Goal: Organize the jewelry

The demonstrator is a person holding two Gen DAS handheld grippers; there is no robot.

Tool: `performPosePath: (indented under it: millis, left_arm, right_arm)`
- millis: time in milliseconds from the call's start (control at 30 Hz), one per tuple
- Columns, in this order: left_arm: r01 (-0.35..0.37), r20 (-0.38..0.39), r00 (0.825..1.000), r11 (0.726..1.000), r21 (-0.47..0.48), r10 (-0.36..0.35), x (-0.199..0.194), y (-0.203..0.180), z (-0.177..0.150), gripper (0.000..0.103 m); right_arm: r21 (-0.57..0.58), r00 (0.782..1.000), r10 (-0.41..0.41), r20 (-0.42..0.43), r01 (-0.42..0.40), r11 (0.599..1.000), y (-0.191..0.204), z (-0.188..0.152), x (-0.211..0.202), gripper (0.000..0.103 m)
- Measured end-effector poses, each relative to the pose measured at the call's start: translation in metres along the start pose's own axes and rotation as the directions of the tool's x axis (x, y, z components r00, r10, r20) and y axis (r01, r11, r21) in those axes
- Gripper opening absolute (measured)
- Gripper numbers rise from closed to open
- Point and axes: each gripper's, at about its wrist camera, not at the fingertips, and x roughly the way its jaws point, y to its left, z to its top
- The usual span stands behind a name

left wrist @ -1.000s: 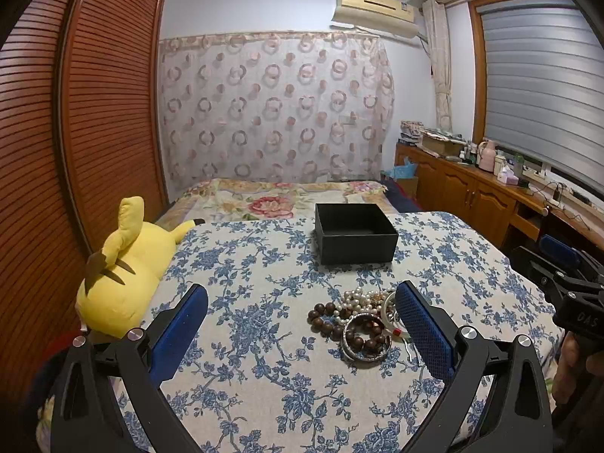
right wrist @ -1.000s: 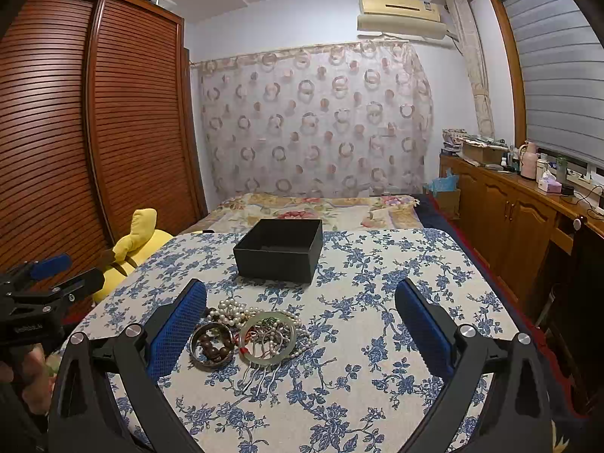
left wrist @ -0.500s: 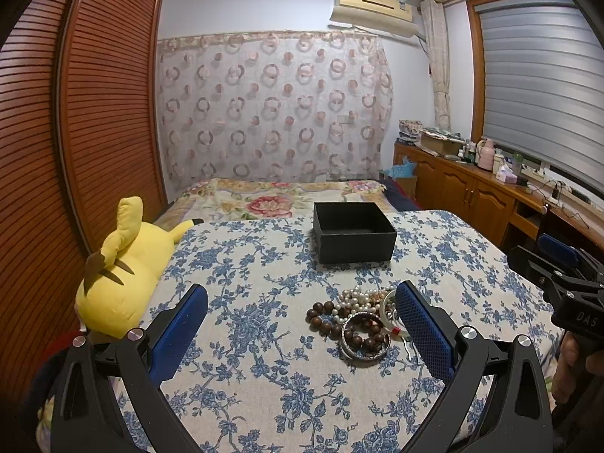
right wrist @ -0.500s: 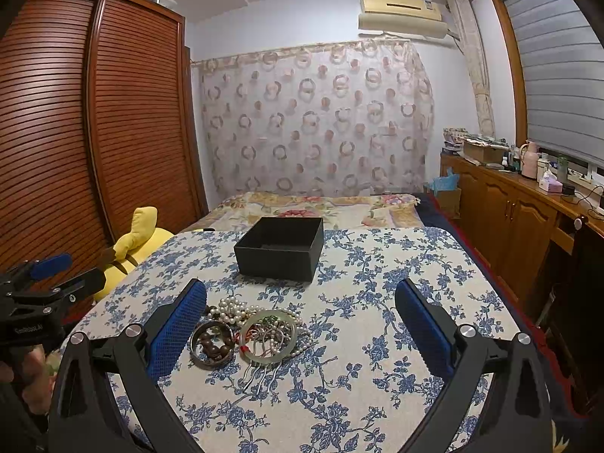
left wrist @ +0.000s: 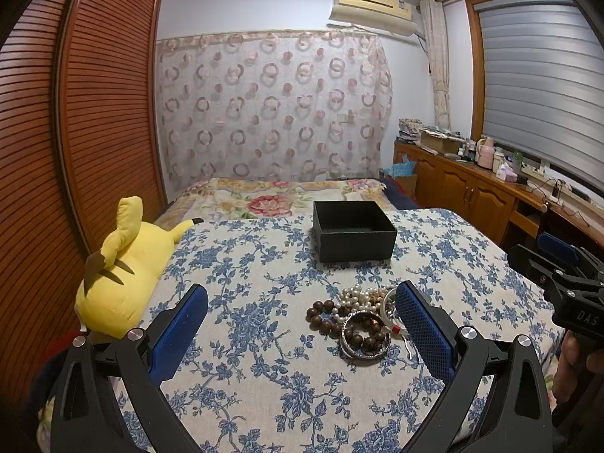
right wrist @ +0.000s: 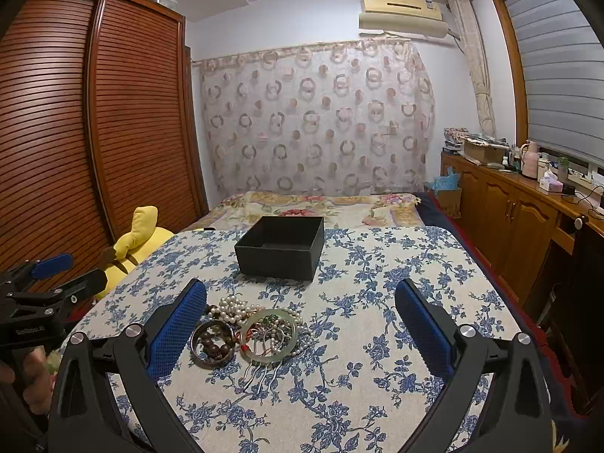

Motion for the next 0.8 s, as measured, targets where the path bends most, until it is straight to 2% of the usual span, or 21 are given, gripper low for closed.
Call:
performPosePath:
  millis: [800]
  left_arm:
    - [-0.001,-0.006,1.000,1.000,0.002,0.001,0.0035,-0.0047,-0.0073,0.096]
  right_arm:
    - [0.001,1.000,0.002,-0.004,-0.002,1.000,0.0021,-0.0047,0.0016,0.101]
